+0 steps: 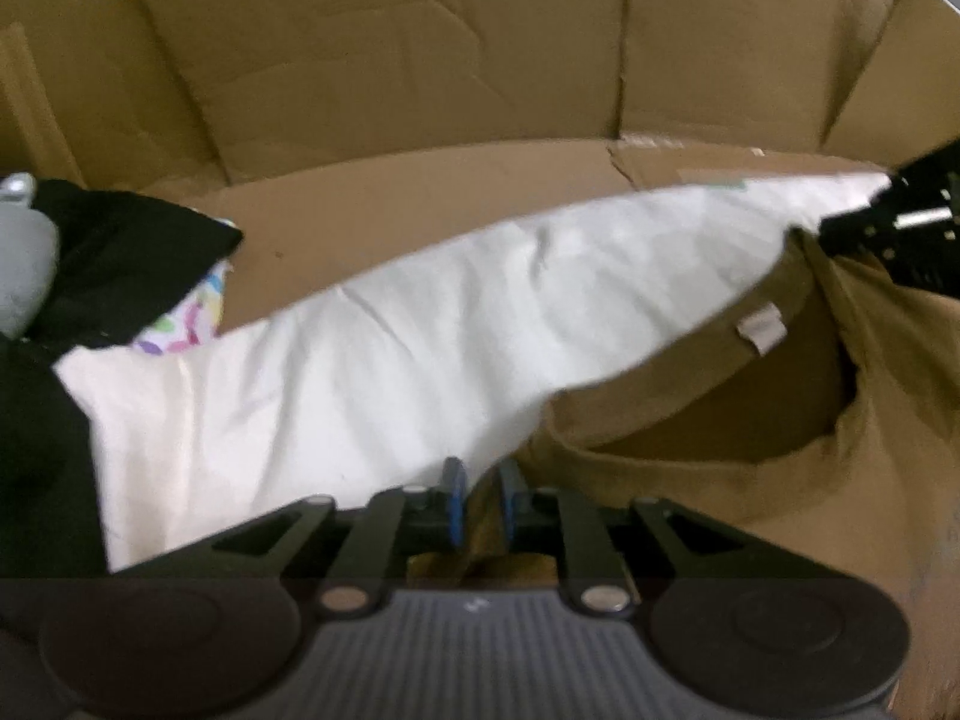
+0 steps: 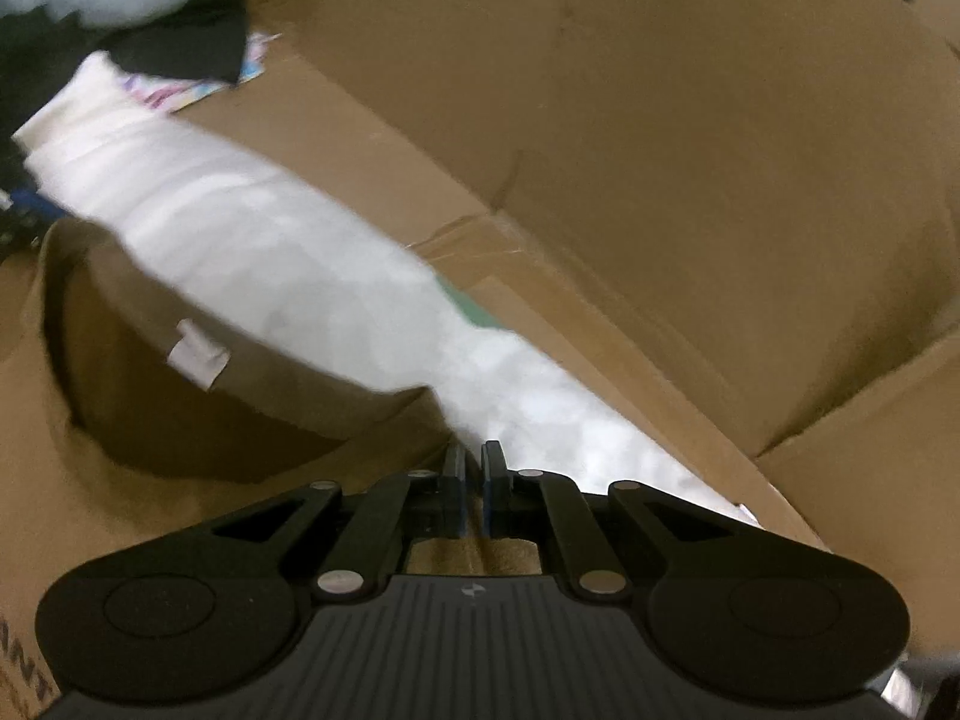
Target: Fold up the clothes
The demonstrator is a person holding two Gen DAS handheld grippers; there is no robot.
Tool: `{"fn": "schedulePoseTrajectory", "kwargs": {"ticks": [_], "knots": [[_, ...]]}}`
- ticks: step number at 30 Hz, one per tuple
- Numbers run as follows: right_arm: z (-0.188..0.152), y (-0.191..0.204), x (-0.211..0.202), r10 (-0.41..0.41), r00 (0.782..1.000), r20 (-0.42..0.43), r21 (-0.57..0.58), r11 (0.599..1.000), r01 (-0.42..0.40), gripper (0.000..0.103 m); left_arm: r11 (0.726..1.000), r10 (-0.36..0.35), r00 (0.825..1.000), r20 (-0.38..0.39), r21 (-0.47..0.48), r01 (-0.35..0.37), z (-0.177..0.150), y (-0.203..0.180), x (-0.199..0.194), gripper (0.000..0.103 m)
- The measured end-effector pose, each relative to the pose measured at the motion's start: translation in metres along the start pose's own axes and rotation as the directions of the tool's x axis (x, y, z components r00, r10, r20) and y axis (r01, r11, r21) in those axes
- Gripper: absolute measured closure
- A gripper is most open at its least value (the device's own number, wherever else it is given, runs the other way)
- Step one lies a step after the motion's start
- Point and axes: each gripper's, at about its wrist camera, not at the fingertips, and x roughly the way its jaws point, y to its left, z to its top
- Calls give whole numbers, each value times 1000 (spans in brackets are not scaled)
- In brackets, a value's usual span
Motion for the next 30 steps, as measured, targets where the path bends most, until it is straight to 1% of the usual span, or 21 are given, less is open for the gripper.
{"fn": "schedulePoseTrajectory", "kwargs": {"ticks": [2,5,6,7,9,10,11,12,14,17,18,20,22,23,26,28,30], "knots": [[0,-5,-10,-5,999,41,65,998,3,98,1000,18,999,45,-16,-18,1,4,-13,87],[-4,-9,-30,19,997,79,83,996,-26,98,1000,7,995,103,-14,-5,-3,12,-36,87],[-6,-10,-37,29,995,90,85,996,-37,98,1000,-5,995,100,-4,6,-5,13,-40,90],[-8,-11,-44,39,994,101,87,995,-48,98,1000,-20,995,97,7,19,-7,14,-43,91],[-15,-9,-56,52,993,106,85,995,-61,95,996,-77,993,84,41,74,-13,11,-44,91],[-19,-8,-62,57,993,103,82,994,-65,93,994,-92,993,78,58,88,-16,7,-42,91],[-24,-6,-67,61,993,102,81,994,-70,88,993,-97,993,73,68,92,-17,3,-39,91],[-30,-5,-73,66,992,103,83,994,-75,77,992,-101,993,67,76,96,-18,-2,-35,91],[-42,-2,-83,76,992,104,89,992,-85,74,993,-104,993,49,63,101,-15,-9,-21,91],[-62,4,-96,90,991,96,108,989,-100,74,995,-89,996,32,41,87,-9,-16,-3,93],[-70,6,-101,94,991,94,112,988,-104,74,996,-90,995,32,25,89,-7,-17,0,95],[-85,11,-111,100,991,90,121,986,-110,73,995,-96,995,33,-10,96,-2,-17,6,95],[-102,17,-120,95,991,89,131,986,-106,70,995,-99,995,33,-30,100,2,-15,8,94],[-110,20,-125,88,992,90,137,985,-100,67,994,-102,994,34,-46,103,4,-13,7,94],[-135,24,-138,74,993,91,178,980,-89,66,988,-106,993,48,-111,110,14,1,-3,93],[-151,23,-148,76,994,79,220,971,-92,65,987,-98,993,60,-123,105,19,9,-15,92],[-166,22,-157,82,995,63,258,961,-95,65,990,-79,995,54,-117,85,23,16,-30,90]]}}
